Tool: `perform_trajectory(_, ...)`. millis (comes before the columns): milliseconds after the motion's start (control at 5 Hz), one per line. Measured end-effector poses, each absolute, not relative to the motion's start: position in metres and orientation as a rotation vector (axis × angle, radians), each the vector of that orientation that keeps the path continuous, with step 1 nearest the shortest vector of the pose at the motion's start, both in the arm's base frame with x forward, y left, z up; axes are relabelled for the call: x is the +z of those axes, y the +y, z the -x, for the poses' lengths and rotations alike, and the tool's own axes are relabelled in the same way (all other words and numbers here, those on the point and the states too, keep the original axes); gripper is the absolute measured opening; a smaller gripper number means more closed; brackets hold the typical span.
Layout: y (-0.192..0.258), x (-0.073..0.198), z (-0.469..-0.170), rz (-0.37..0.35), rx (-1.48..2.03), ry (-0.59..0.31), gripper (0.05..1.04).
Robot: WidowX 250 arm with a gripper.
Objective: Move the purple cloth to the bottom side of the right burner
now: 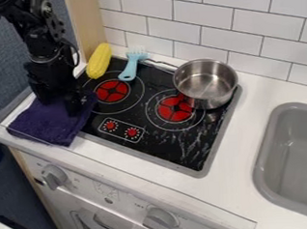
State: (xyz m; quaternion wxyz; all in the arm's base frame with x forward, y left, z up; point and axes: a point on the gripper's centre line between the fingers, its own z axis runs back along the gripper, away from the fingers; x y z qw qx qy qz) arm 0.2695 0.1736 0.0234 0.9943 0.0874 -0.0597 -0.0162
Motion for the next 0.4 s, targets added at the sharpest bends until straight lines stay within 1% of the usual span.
perform_trajectory(200, 0.162, 0.037, -0.275, -0.108, -0.058, -0.155, 0.999)
perform_trajectory(400, 0.155, 0.086, -0.289, -0.061, -0.103, -0.227, 0.999)
